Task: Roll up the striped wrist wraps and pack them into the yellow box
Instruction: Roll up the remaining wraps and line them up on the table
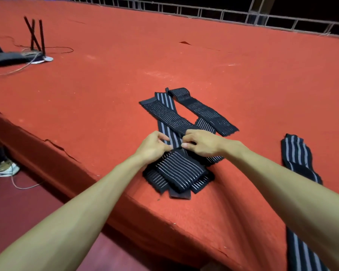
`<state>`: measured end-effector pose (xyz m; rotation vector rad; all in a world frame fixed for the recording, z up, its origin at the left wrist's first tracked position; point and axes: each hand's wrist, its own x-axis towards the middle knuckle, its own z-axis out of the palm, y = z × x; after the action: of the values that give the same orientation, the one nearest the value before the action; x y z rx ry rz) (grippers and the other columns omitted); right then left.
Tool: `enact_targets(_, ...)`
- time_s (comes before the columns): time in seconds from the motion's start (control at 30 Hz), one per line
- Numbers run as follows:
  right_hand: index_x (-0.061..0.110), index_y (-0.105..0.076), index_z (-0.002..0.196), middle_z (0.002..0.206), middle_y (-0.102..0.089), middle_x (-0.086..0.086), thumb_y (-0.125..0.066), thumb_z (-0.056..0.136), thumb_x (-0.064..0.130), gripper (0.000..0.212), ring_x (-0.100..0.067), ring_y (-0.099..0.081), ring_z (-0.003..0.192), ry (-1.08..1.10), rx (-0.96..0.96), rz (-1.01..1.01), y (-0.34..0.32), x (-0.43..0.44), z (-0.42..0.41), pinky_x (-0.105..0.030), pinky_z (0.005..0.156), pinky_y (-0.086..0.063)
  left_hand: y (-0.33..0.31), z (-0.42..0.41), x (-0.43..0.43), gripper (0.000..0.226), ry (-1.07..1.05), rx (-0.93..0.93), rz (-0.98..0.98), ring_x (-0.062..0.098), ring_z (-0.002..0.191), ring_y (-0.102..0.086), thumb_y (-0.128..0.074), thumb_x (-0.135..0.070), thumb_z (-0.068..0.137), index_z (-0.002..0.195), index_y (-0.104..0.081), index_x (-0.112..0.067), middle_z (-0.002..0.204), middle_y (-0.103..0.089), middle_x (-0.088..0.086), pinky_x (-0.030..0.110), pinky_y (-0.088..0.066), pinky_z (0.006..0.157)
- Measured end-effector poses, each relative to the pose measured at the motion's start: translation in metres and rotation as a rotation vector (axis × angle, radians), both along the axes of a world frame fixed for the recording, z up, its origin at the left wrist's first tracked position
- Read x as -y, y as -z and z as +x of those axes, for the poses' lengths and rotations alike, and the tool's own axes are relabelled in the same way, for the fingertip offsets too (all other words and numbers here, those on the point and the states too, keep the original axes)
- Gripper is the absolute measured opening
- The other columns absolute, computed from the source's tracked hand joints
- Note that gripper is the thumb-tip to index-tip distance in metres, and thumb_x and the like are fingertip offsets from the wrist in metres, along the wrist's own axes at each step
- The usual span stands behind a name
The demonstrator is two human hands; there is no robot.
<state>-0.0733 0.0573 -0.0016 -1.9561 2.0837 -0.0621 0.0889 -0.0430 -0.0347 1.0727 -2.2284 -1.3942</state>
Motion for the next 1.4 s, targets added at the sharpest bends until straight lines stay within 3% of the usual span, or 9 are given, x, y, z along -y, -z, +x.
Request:
enact_targets(0.23,0.024,-0.053,0.081,0.093,-0.048,0.003,-0.051,0.099,0.026,0.018,-0.018,-0.047,0.091,-0.044,-0.049,0.075,-0.015,-0.016,-0.023,-0.036,0.090,-0.037,0.001,-0.006,0.003,0.026,-0.125,0.083,-0.023,0.016,0.046,-0.052,-0.055,-0.030,0.096,0.082,-0.065,-0.010,0.060,-0.058,0.002,0.021,-0.042,0.049)
enact_targets(0.4,0.020,-0.060,0.091,0.089,-0.060,0.006,-0.051,0.099,0.029,0.015,-0.012,-0.050,0.086,-0.011,0.085,-0.034,-0.003,-0.026,-0.015,-0.032,0.089,-0.038,-0.005,-0.033,0.004,0.036,-0.173,0.136,0.093,0.024,0.089,-0.065,-0.074,-0.036,0.082,0.100,-0.066,-0.005,0.095,-0.069,0.005,0.029,-0.046,0.068)
enact_targets(0.57,0.005,-0.064,0.104,0.094,-0.054,0.000,-0.055,0.098,0.026,0.024,-0.012,-0.047,0.087,-0.091,0.088,-0.100,-0.006,-0.043,-0.020,-0.022,0.077,-0.028,-0.018,-0.044,0.000,0.023,-0.174,0.013,0.095,0.019,0.078,-0.057,-0.066,-0.020,0.090,0.075,-0.050,-0.015,0.084,-0.061,0.001,0.029,-0.041,0.065)
enact_targets(0.77,0.024,-0.052,0.074,0.100,-0.047,0.003,-0.056,0.096,0.014,0.025,-0.015,-0.049,0.091,-0.018,0.076,0.005,-0.046,-0.077,-0.041,-0.022,0.081,-0.031,-0.041,-0.046,-0.012,0.011,-0.246,-0.294,0.239,0.019,0.067,-0.060,-0.055,-0.008,0.095,0.086,-0.050,-0.010,0.091,-0.062,0.013,0.019,-0.044,0.037)
enact_targets(0.93,0.002,-0.056,0.088,0.095,-0.058,-0.009,-0.057,0.094,0.011,0.011,-0.025,-0.055,0.090,0.104,-0.008,-0.042,-0.061,-0.105,-0.055,-0.030,0.078,-0.038,-0.071,-0.051,-0.030,0.010,-0.321,-0.392,0.201,0.029,0.062,-0.065,-0.059,-0.009,0.093,0.088,-0.051,-0.005,0.107,-0.064,0.026,0.024,-0.050,0.040)
enact_targets(1.0,0.010,-0.056,0.102,0.097,-0.061,-0.008,-0.059,0.092,0.006,0.011,-0.026,-0.059,0.089,0.168,0.093,-0.072,-0.064,-0.116,-0.055,-0.028,0.076,-0.041,-0.076,-0.049,-0.037,0.017,-0.310,-0.382,0.177,0.027,0.058,-0.065,-0.059,-0.010,0.093,0.080,-0.048,-0.007,0.106,-0.064,0.025,0.027,-0.053,0.041)
enact_targets(1.07,0.030,-0.050,0.131,0.113,-0.059,0.000,-0.061,0.089,0.007,0.049,-0.018,-0.061,0.091,0.201,0.306,-0.022,-0.068,-0.125,-0.047,-0.022,0.081,-0.046,-0.074,-0.046,-0.045,0.022,-0.272,-0.346,0.160,0.026,0.059,-0.064,-0.060,-0.012,0.094,0.078,-0.045,-0.010,0.102,-0.061,0.020,0.027,-0.055,0.043)
enact_targets(1.17,0.051,-0.045,0.133,0.113,-0.056,0.008,-0.072,0.086,0.033,0.058,-0.012,-0.058,0.088,0.164,0.428,-0.053,-0.068,-0.128,-0.025,-0.014,0.080,-0.045,-0.069,-0.044,-0.057,0.018,-0.197,-0.294,0.177,0.027,0.066,-0.066,-0.059,-0.015,0.095,0.083,-0.047,-0.008,0.107,-0.063,0.022,0.027,-0.054,0.044)
enact_targets(1.4,0.007,-0.075,0.090,0.082,-0.057,0.006,-0.078,0.080,0.021,0.017,-0.006,-0.051,0.074,-0.010,0.169,-0.208,-0.038,-0.126,-0.009,-0.019,0.071,-0.039,-0.061,-0.038,-0.059,0.018,-0.404,-0.267,0.064,0.036,0.074,-0.068,-0.061,-0.016,0.092,0.082,-0.051,-0.005,0.105,-0.064,0.018,0.042,-0.060,0.056)
